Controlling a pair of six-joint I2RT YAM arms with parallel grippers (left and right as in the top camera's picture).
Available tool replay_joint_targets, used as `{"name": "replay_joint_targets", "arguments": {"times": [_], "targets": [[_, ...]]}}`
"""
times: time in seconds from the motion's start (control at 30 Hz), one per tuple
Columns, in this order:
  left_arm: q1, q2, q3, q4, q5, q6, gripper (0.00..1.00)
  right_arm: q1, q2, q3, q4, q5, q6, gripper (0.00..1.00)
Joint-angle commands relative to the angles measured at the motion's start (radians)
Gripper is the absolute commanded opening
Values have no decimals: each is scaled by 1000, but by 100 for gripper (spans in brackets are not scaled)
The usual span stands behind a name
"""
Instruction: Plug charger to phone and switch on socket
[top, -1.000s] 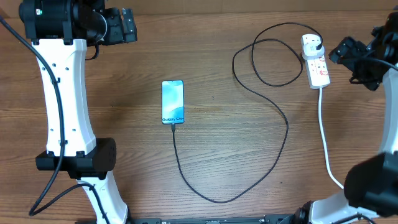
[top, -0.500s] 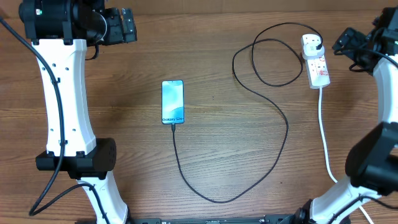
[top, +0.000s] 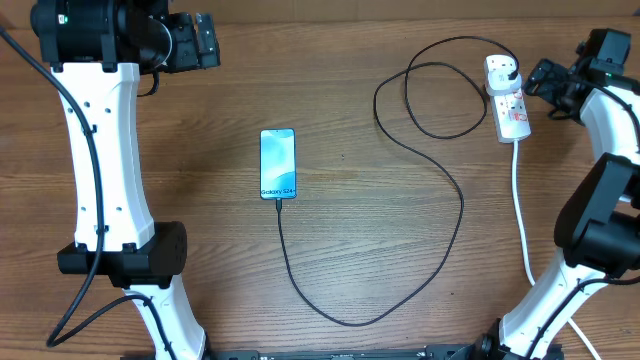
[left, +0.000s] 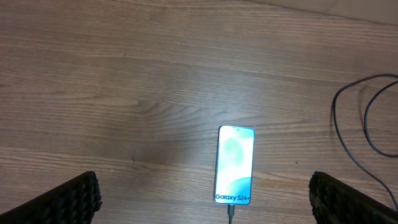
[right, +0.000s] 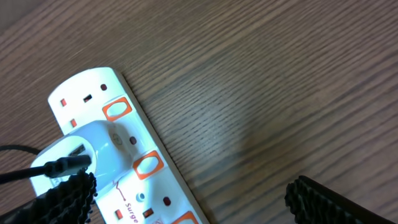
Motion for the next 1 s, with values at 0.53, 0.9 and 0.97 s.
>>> {"name": "replay_joint_targets", "arguments": {"times": [0.53, 0.9, 0.97], "targets": [[5, -19, 13, -3, -7, -10, 100, -7, 92, 14, 31, 17, -18, 98], [5, -19, 13, -3, -7, -10, 100, -7, 105, 14, 42, 17, -13, 98], [5, -19, 13, -3, -7, -10, 100, -6, 113, 14, 43, 17, -10, 98]]}}
